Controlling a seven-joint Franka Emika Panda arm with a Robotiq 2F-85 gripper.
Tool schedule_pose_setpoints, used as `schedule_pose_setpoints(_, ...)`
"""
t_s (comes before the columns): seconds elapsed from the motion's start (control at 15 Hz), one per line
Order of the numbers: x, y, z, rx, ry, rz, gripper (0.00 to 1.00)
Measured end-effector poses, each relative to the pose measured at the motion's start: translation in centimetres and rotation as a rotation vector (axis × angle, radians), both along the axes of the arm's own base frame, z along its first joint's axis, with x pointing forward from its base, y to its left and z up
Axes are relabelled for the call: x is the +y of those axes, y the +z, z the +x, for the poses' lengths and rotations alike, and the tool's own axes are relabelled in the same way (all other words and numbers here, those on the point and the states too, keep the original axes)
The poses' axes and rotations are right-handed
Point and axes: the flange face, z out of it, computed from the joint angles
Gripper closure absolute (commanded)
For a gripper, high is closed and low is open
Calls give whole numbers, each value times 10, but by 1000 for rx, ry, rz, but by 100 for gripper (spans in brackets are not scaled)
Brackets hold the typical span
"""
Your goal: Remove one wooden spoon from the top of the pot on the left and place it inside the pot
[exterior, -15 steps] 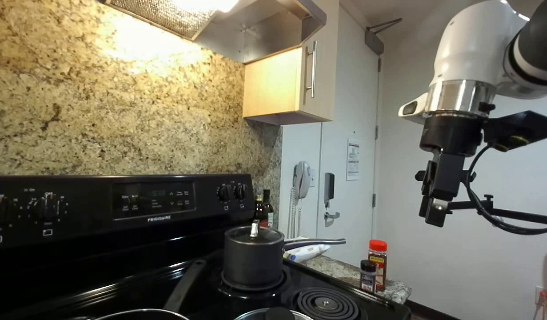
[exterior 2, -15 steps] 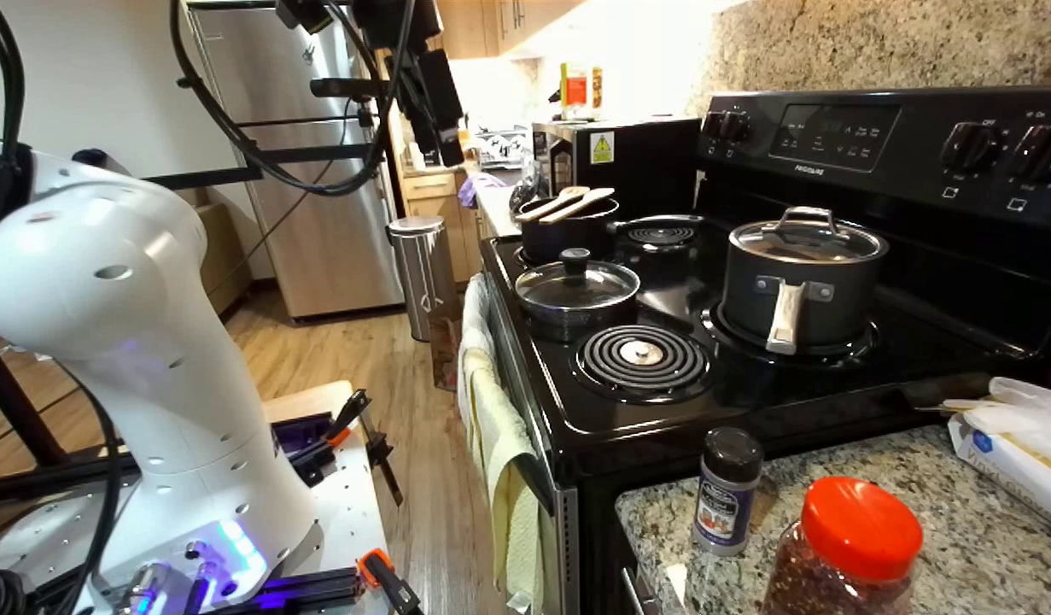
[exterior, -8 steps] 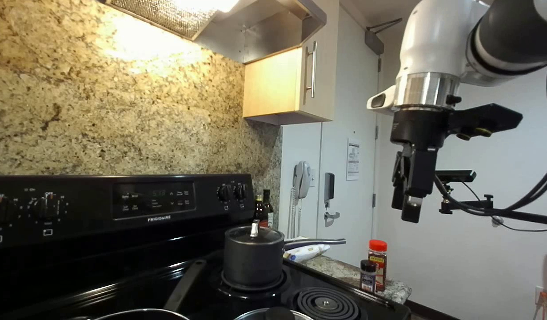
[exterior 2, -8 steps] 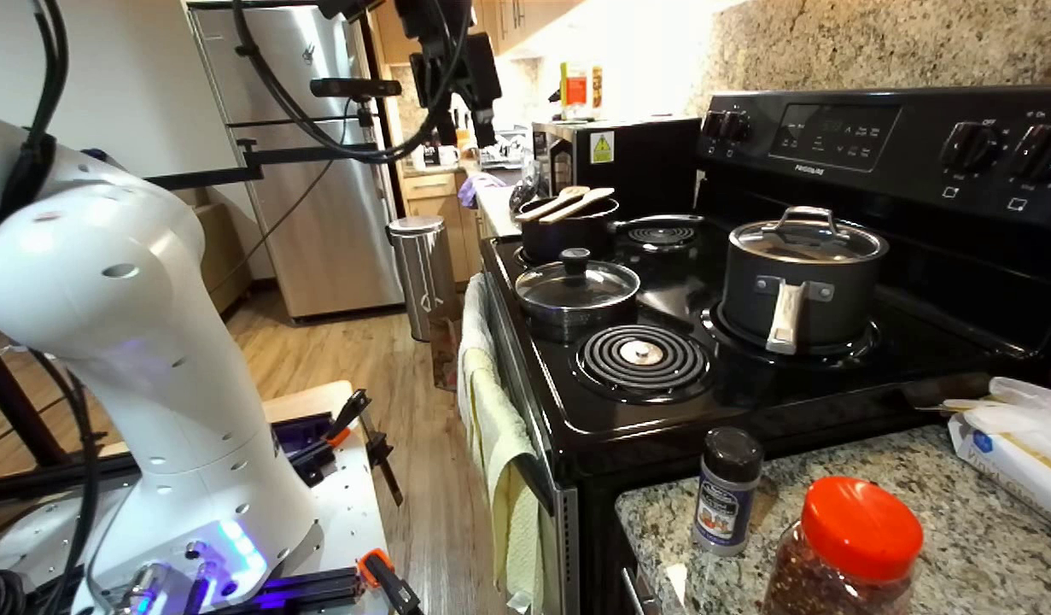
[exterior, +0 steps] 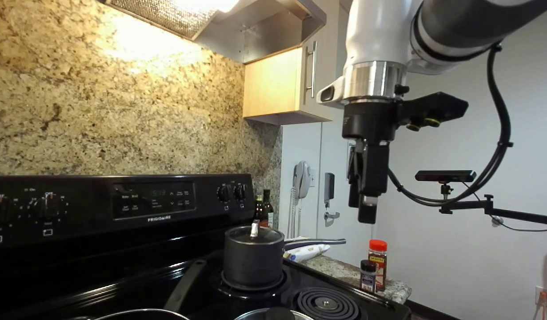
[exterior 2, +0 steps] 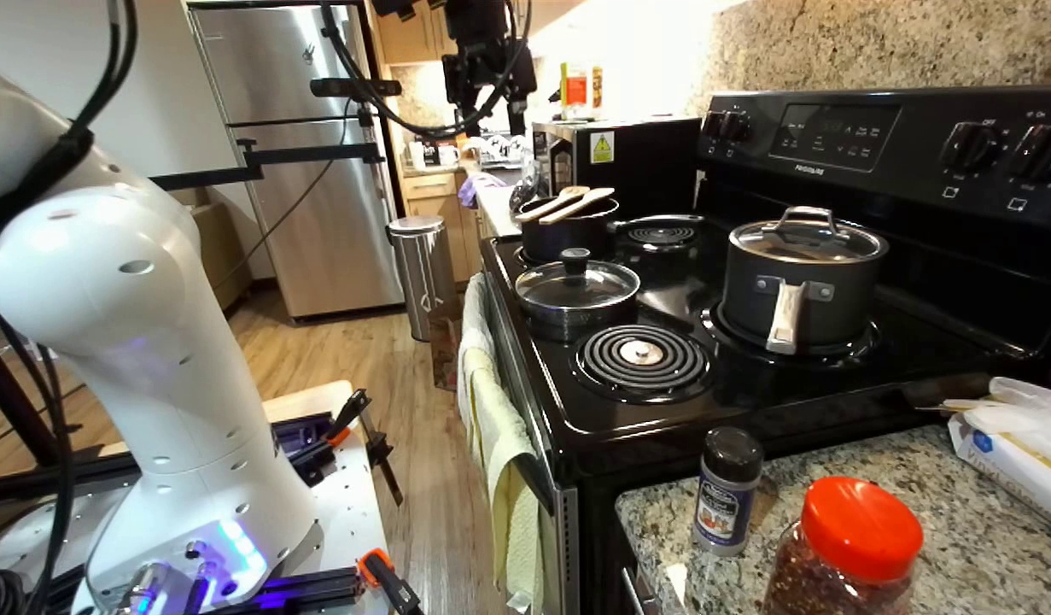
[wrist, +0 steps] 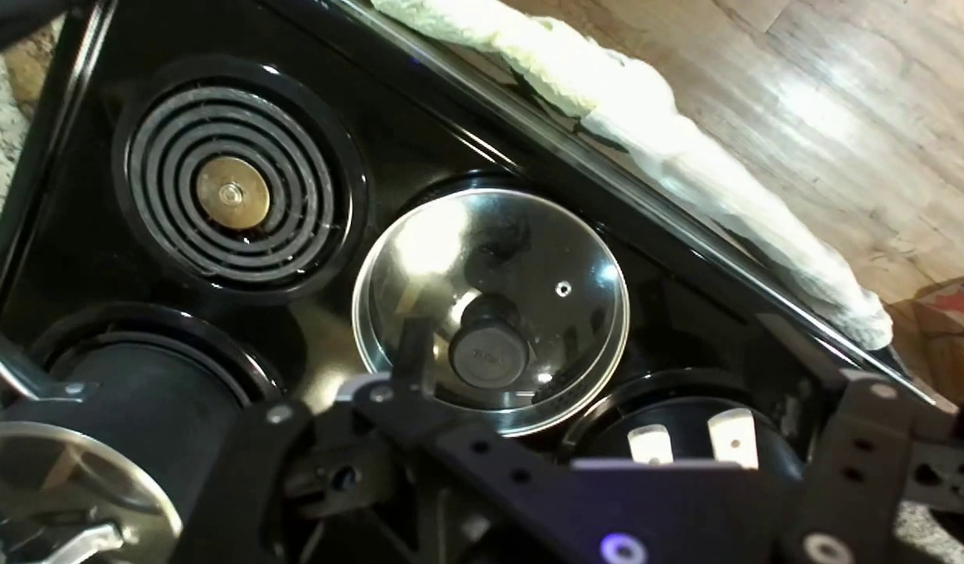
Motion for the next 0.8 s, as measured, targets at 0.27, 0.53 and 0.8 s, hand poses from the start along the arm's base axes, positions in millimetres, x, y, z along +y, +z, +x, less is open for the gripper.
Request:
schedule_pose_setpoints(0.27, 29, -11, 33, 42, 57, -1, 0)
schedule_pose_setpoints(0.53, 62, -38, 59, 82, 127, -26, 0)
schedule_pose_setpoints(0.8, 91, -71, 82, 91, 206, -63, 0)
